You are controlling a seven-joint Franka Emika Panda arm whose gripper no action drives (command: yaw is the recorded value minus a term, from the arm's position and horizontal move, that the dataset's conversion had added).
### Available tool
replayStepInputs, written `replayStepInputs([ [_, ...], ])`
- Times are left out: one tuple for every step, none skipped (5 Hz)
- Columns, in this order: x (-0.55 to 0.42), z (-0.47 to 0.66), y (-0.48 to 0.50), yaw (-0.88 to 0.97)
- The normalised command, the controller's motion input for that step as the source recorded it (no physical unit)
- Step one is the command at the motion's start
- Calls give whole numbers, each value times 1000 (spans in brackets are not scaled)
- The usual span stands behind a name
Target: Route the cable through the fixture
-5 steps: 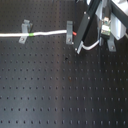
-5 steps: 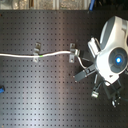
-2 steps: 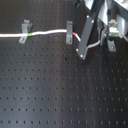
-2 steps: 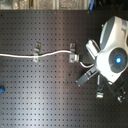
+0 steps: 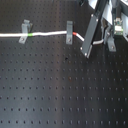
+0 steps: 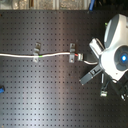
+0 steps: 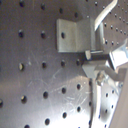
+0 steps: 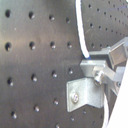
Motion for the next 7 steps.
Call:
replayStepInputs([
  [-134, 85, -113, 737],
  [-173, 187, -109, 920],
  [-201, 162, -90, 900],
  [-185, 155, -62, 920],
  [-191, 129, 11, 871],
  [-133, 200, -29, 969],
  [122, 362, 19, 446],
])
